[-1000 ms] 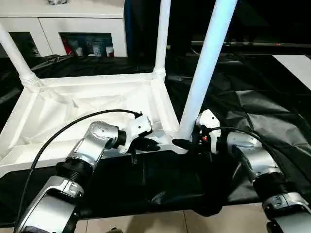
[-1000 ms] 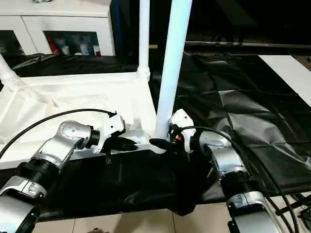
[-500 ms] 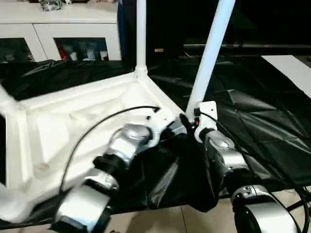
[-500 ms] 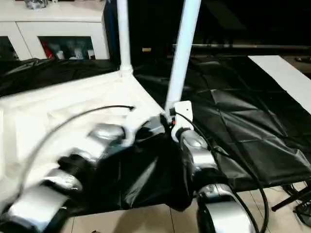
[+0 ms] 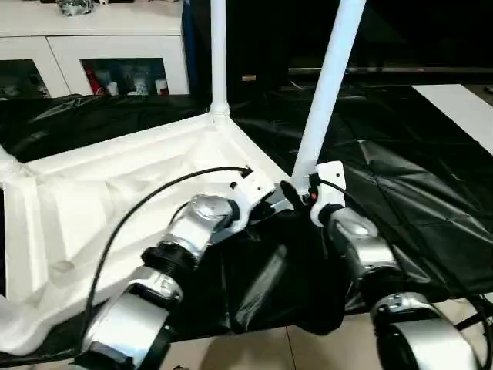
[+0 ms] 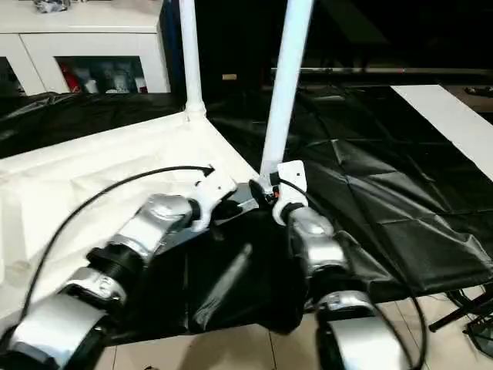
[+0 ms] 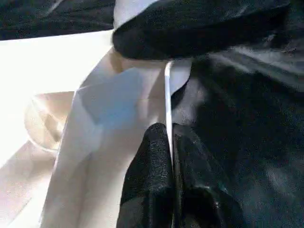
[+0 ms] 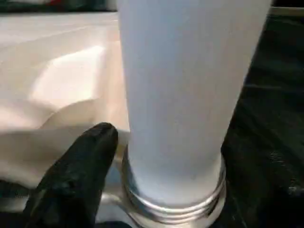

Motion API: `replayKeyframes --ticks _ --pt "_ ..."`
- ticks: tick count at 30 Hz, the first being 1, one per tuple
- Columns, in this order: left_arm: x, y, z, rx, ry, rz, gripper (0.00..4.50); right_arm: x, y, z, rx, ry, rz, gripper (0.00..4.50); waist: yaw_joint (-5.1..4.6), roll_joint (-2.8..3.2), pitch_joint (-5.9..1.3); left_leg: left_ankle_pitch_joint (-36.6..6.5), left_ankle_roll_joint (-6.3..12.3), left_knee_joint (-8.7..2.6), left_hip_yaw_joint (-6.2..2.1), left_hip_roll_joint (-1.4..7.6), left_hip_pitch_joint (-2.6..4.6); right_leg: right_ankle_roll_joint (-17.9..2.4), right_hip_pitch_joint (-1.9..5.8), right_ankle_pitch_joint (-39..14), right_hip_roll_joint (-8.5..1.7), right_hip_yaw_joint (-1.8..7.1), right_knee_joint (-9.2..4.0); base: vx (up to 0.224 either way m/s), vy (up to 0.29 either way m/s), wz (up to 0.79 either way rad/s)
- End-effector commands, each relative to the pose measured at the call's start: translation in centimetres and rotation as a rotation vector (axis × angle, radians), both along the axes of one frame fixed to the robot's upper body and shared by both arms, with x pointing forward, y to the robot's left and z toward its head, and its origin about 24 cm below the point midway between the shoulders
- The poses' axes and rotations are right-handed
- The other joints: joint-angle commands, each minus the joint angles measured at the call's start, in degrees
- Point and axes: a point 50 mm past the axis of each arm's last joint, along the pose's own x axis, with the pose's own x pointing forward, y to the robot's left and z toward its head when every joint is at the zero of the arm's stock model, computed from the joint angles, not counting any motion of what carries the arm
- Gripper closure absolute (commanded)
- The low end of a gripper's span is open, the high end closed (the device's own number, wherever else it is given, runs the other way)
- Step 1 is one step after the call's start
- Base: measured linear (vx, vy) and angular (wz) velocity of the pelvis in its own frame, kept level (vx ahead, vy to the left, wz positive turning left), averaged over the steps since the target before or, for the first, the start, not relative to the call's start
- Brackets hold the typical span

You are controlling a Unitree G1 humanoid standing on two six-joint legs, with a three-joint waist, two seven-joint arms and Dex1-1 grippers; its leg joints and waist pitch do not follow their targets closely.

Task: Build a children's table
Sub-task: Rotate leg to tighten

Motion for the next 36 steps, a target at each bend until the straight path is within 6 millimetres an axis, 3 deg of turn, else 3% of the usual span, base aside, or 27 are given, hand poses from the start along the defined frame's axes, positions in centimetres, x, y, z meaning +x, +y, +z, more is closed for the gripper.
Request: replayKeyframes --ticks 1,3,7,11,15,17,18,19,27,36 --pt "-1.0 0.1 -0.5 -0.033 0.028 -0.100 4.50 -0.3 0.4 0.9 -0.018 -0.015 0.151 0.66 0.37 -0.77 -3.21 -15.11 4.57 -3.46 -0.68 1.42 0.37 -9.66 2.46 -20.77 -3.21 2.39 -4.51 0.000 0.000 0.00" --pt "-1.3 0.8 -0.4 -0.033 0.038 -0.156 4.50 -0.9 -0.3 0.9 -0.057 -0.006 0.246 0.66 0.52 -0.89 -3.20 -14.84 4.66 -3.45 -0.67 1.51 0.42 -9.80 2.50 -20.78 -3.28 2.37 -4.43 0.000 0.000 0.00" --pt "-2.3 2.0 -0.2 -0.031 0.093 -0.290 4.50 -2.2 -1.7 1.1 -0.075 0.033 0.410 0.66 1.32 -0.57 -3.51 -10.31 5.28 -3.30 -0.45 1.86 0.37 -12.71 2.75 -12.21 -3.03 2.52 -3.13 0.000 0.000 0.00" --pt "-2.7 3.0 0.0 -0.014 0.123 -0.346 4.50 -3.4 -2.2 1.4 -0.076 0.079 0.548 0.66 1.81 -0.50 -3.46 -9.65 5.54 -3.24 -0.37 2.02 0.42 -13.74 2.92 -9.15 -2.86 2.50 -2.63 0.000 0.000 0.00" --pt "-2.8 3.3 0.2 -0.014 0.127 -0.351 4.50 -3.8 -2.3 1.6 -0.091 0.093 0.591 0.66 2.16 -0.61 -3.31 -11.45 4.54 -3.32 -0.26 2.03 0.64 -13.15 2.72 -12.23 -3.17 2.60 -3.01 0.000 0.000 0.00" --pt "-2.8 3.4 0.2 -0.009 0.126 -0.346 4.50 -3.7 -2.1 1.7 -0.077 0.085 0.591 0.66 2.09 -0.77 -3.19 -13.10 3.38 -3.45 -0.36 1.93 0.67 -11.88 2.63 -16.26 -3.35 2.64 -3.47 0.000 0.000 0.00" --pt "-2.8 3.4 0.2 -0.008 0.126 -0.347 4.50 -3.7 -2.0 1.7 -0.074 0.084 0.592 0.94 2.07 -0.75 -3.16 -13.53 2.96 -3.52 -0.43 1.92 0.76 -11.38 2.55 -17.64 -3.38 2.64 -3.65 0.000 0.000 0.00" --pt "-2.8 3.5 0.2 -0.008 0.127 -0.347 4.50 -3.7 -2.0 1.8 -0.069 0.083 0.594 0.94 2.07 -0.73 -3.18 -13.53 2.83 -3.53 -0.46 1.92 0.77 -11.20 2.55 -17.85 -3.37 2.66 -3.68 0.000 0.000 0.00" --pt "-3.0 3.5 0.2 -0.009 0.136 -0.352 4.50 -4.0 -1.6 1.8 -0.067 0.088 0.617 1.60 2.02 -0.82 -3.34 -11.08 3.25 -3.39 -0.42 1.91 0.65 -12.25 2.67 -13.16 -3.20 2.68 -3.07 0.000 0.000 0.00" --pt "-3.1 3.5 0.2 -0.008 0.142 -0.351 4.50 -4.0 -1.8 1.4 -0.082 0.093 0.597 2.26 1.97 -0.74 -3.33 -11.79 2.94 -3.41 -0.46 1.87 0.76 -11.89 2.70 -14.40 -3.19 2.65 -3.23 0.000 0.000 0.00"
